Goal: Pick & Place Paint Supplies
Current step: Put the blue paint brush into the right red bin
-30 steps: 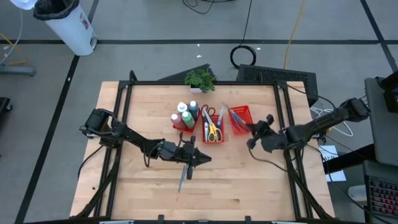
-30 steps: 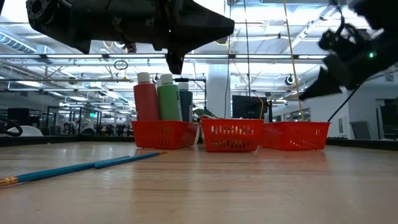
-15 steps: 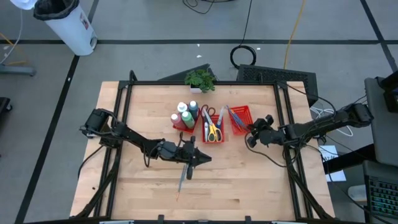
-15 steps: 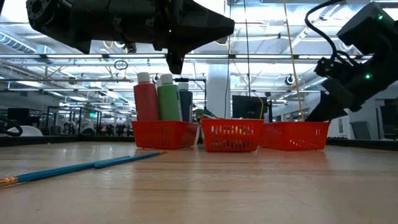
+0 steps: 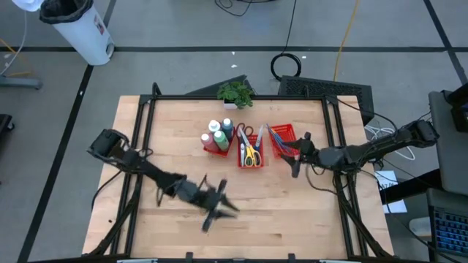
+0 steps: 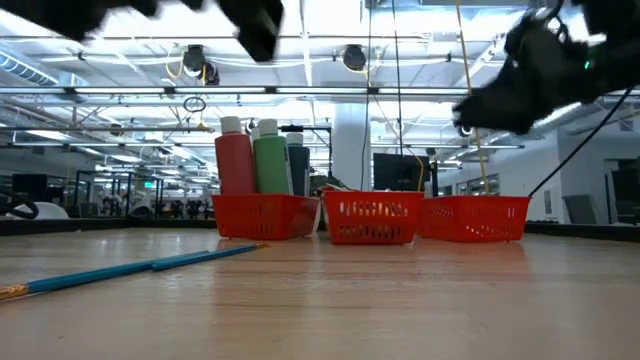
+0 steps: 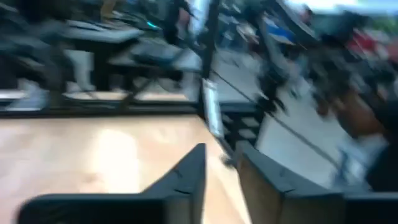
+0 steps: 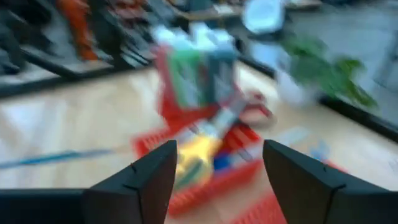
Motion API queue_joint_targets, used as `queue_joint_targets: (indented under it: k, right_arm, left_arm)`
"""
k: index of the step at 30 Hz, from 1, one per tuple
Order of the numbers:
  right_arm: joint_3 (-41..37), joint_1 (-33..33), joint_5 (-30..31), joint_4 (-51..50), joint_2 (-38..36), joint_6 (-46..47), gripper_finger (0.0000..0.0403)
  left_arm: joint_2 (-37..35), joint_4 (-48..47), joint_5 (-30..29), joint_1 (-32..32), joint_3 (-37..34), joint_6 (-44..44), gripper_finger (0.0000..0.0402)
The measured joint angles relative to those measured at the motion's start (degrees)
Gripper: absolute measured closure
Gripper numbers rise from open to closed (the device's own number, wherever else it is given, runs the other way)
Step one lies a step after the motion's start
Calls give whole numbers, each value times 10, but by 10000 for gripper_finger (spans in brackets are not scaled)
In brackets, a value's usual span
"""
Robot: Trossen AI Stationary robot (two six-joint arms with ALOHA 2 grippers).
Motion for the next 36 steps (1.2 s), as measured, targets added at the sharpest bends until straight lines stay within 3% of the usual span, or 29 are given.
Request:
queue_joint_targets:
  k: [2, 4, 9, 13, 24, 36]
  right_arm:
    - [0, 15, -14, 47, -5, -26, 168]
    - [0, 32, -16, 96, -6, -44, 170]
    - [0, 72, -13, 158, -6, -74, 181]
    - [0, 82, -11, 177, -6, -80, 188]
    - [0, 83, -12, 177, 7, -80, 202]
    - [0, 83, -12, 174, 8, -80, 202]
  left_arm:
    - [-17, -59, -18, -34, 3, 20, 276]
    - [-31, -160, -78, -63, 9, 8, 241]
    - [-35, -374, -246, -91, 25, -196, 180]
    - [-20, -430, -297, -63, 27, -288, 171]
    - [39, -455, -272, 33, 26, -295, 215]
    - [49, -512, -234, 60, 26, -312, 265]
